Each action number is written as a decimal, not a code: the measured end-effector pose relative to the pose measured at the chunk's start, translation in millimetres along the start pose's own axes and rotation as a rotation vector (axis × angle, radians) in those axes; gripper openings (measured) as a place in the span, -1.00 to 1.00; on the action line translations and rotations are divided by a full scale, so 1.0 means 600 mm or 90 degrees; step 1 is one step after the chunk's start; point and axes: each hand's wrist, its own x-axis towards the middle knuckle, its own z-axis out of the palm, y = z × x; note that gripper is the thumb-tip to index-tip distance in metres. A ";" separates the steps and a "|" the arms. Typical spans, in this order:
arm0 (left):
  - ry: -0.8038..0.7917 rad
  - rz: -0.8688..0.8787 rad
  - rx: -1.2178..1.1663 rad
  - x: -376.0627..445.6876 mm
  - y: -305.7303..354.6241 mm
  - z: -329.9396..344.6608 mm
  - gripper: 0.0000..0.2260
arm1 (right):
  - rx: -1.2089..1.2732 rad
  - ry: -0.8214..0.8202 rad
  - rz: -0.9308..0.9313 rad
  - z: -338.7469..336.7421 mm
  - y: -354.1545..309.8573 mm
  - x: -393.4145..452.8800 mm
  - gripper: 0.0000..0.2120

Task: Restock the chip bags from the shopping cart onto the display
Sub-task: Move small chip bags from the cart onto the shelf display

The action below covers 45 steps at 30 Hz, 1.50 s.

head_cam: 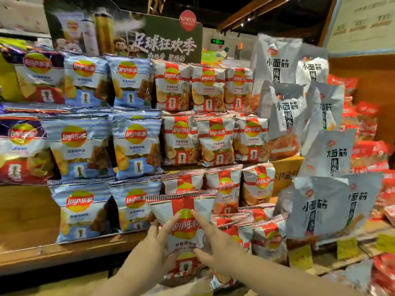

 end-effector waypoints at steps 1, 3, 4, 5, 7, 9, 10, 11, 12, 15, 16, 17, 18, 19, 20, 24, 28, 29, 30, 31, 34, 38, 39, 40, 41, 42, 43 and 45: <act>-0.004 0.004 -0.001 0.006 -0.015 0.017 -0.15 | -0.003 -0.008 0.010 0.015 0.007 0.003 -0.20; -0.017 0.008 0.001 0.018 -0.041 0.052 -0.14 | -0.015 -0.021 0.024 0.042 0.024 0.010 -0.21; -0.024 0.011 -0.001 0.024 -0.050 0.070 -0.14 | -0.019 -0.029 0.035 0.054 0.034 0.014 -0.22; -0.028 0.014 -0.005 0.030 -0.059 0.086 -0.15 | -0.018 -0.038 0.048 0.064 0.042 0.018 -0.22; -0.026 0.018 -0.007 0.041 -0.075 0.117 -0.14 | -0.023 -0.057 0.062 0.088 0.065 0.030 -0.21; -0.034 0.022 -0.008 0.048 -0.089 0.149 -0.12 | -0.031 -0.077 0.067 0.112 0.090 0.038 -0.18; -0.035 0.024 -0.013 0.051 -0.095 0.163 -0.12 | -0.039 -0.085 0.070 0.122 0.101 0.042 -0.17; -0.036 0.024 -0.019 0.053 -0.101 0.176 -0.12 | -0.046 -0.097 0.078 0.131 0.111 0.044 -0.17; -0.043 0.020 -0.026 0.055 -0.105 0.185 -0.13 | -0.044 -0.103 0.085 0.139 0.118 0.046 -0.19; -0.069 -0.012 -0.045 0.055 -0.119 0.210 -0.22 | -0.008 -0.118 0.101 0.157 0.127 0.046 -0.23; -0.073 -0.016 -0.046 0.054 -0.123 0.218 -0.21 | -0.005 -0.130 0.108 0.163 0.129 0.045 -0.24; -0.083 -0.013 -0.039 0.052 -0.130 0.225 -0.19 | -0.007 -0.144 0.113 0.169 0.131 0.046 -0.24; -0.094 -0.011 -0.030 0.050 -0.137 0.233 -0.16 | -0.011 -0.161 0.116 0.175 0.131 0.045 -0.24; -0.102 -0.013 -0.027 0.047 -0.145 0.238 -0.14 | -0.018 -0.178 0.116 0.181 0.133 0.045 -0.25; -0.104 -0.011 -0.026 0.047 -0.148 0.239 -0.14 | -0.027 -0.186 0.115 0.186 0.133 0.047 -0.25; -0.092 -0.033 -0.017 0.047 -0.135 0.221 -0.18 | -0.100 -0.189 0.117 0.190 0.130 0.060 -0.27; -0.041 -0.049 0.054 0.032 -0.144 0.216 0.11 | -0.141 -0.243 0.113 0.187 0.135 0.057 -0.29; -0.029 -0.055 0.055 0.027 -0.151 0.216 0.15 | -0.159 -0.250 0.099 0.184 0.140 0.055 -0.29; -0.005 -0.063 0.052 0.024 -0.154 0.218 0.11 | -0.178 -0.245 0.081 0.180 0.145 0.052 -0.30; 0.019 -0.062 0.041 0.020 -0.156 0.218 0.02 | -0.194 -0.231 0.061 0.178 0.149 0.047 -0.32; 0.088 -0.032 0.058 0.006 -0.148 0.220 -0.13 | -0.235 -0.168 0.033 0.170 0.142 0.029 -0.36; 0.181 0.060 0.138 0.002 -0.131 0.222 -0.43 | -0.296 -0.067 -0.026 0.177 0.136 0.017 -0.21; 0.176 0.096 0.183 0.005 -0.130 0.220 -0.40 | -0.337 -0.033 -0.050 0.181 0.135 0.018 -0.27; 0.161 0.133 0.238 0.006 -0.133 0.220 -0.35 | -0.359 -0.010 -0.075 0.181 0.133 0.020 -0.38; 0.127 0.160 0.285 0.007 -0.131 0.216 -0.32 | -0.370 0.021 -0.113 0.179 0.132 0.023 -0.50; 0.076 0.179 0.328 0.007 -0.125 0.211 -0.28 | -0.393 0.022 -0.148 0.177 0.131 0.025 -0.54; -0.001 0.185 0.375 0.006 -0.117 0.205 -0.22 | -0.445 0.009 -0.187 0.177 0.132 0.025 -0.50; -0.108 0.178 0.479 0.008 -0.110 0.196 -0.19 | -0.557 -0.090 -0.203 0.178 0.127 0.024 -0.32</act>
